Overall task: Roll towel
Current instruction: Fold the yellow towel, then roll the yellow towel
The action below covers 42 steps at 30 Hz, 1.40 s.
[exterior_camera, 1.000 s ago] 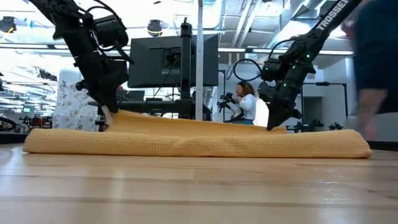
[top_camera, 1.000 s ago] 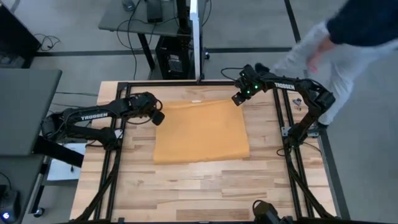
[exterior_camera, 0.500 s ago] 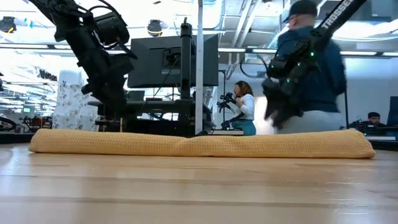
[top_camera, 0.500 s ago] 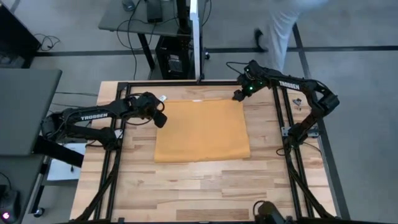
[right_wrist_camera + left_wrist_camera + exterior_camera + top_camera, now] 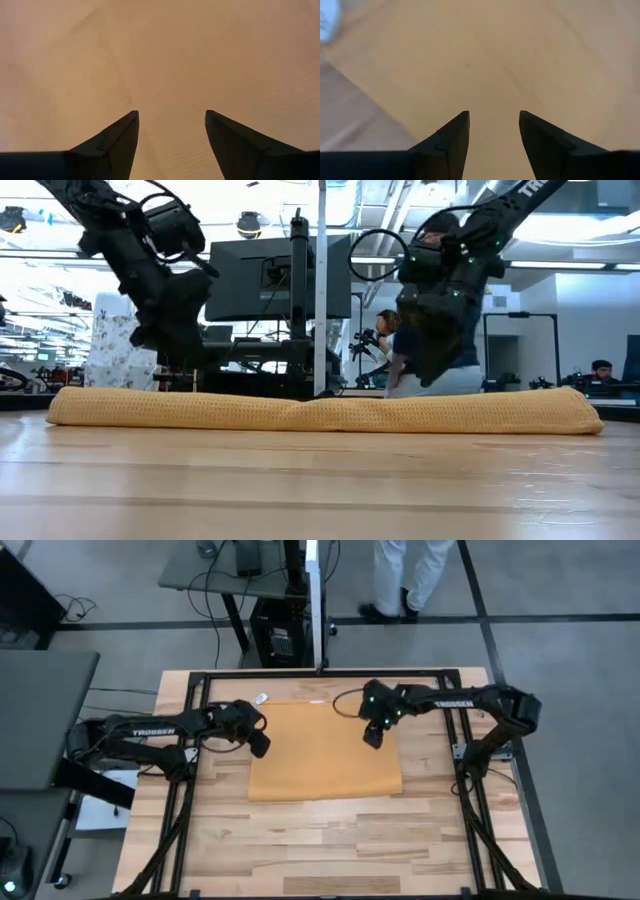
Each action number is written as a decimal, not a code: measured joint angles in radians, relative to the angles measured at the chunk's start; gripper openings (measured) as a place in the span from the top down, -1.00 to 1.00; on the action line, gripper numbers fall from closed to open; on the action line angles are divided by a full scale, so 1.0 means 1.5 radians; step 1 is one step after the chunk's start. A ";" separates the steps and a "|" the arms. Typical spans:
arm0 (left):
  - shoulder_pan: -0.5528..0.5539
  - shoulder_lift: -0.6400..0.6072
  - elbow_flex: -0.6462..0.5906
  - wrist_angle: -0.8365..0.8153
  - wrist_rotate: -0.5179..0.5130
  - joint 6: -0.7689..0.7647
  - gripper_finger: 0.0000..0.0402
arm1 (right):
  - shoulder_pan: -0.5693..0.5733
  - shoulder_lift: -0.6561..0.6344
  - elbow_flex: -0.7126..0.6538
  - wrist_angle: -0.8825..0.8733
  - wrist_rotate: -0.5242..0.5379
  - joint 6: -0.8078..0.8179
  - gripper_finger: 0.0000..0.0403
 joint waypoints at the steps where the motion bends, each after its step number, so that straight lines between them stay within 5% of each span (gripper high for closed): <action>1: -0.004 0.000 -0.013 0.008 0.000 -0.009 0.23 | 0.010 0.000 -0.003 0.002 0.006 0.009 -0.09; 14: -0.020 -0.003 -0.137 0.006 0.003 -0.086 0.23 | 0.083 0.000 -0.090 0.038 0.046 0.112 -0.09; 25: -0.020 -0.053 -0.083 -0.094 0.017 -0.056 0.23 | 0.106 -0.021 -0.023 -0.136 0.045 0.112 -0.09; 30: -0.031 -0.080 -0.014 -0.022 0.044 -0.015 0.23 | 0.114 -0.068 0.023 -0.140 0.044 0.116 -0.09; 34: -0.069 -0.056 -0.007 0.102 0.072 -0.011 0.23 | 0.142 -0.092 0.010 -0.147 0.043 0.171 -0.09; 42: -0.168 0.101 -0.007 0.143 0.074 -0.027 0.23 | 0.270 -0.094 -0.059 -0.134 0.041 0.296 -0.09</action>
